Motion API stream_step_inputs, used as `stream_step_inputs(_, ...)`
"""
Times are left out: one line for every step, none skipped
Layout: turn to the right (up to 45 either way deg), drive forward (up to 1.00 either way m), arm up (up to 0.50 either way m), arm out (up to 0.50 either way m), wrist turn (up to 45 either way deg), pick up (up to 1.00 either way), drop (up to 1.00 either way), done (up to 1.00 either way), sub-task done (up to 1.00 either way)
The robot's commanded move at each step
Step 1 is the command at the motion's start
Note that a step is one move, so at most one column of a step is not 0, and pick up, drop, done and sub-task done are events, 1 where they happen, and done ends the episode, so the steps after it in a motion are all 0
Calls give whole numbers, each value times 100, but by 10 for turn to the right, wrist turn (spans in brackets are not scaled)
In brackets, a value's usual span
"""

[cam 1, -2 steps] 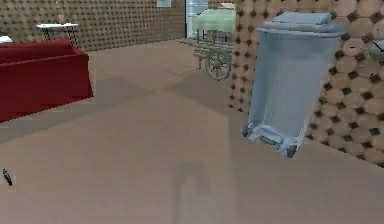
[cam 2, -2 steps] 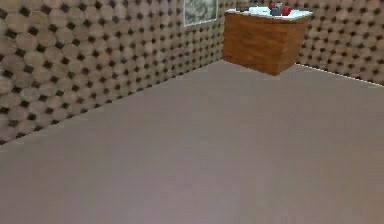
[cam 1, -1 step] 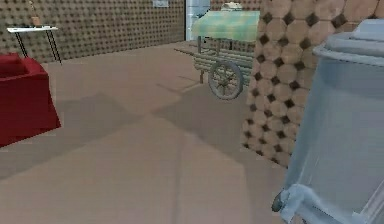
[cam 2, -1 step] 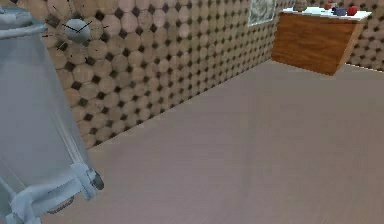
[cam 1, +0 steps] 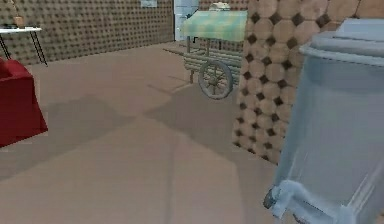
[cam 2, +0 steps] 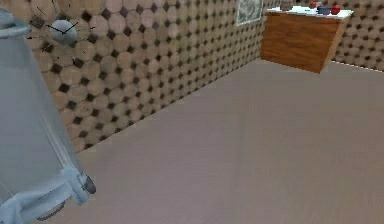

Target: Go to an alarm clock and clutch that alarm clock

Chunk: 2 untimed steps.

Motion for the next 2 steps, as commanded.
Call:
stream_step_inputs(-60, 0, 0, 0, 0, 0, 0, 0, 0)
stream_step_inputs(0, 65, 0, 0, 0, 0, 0, 0, 0)
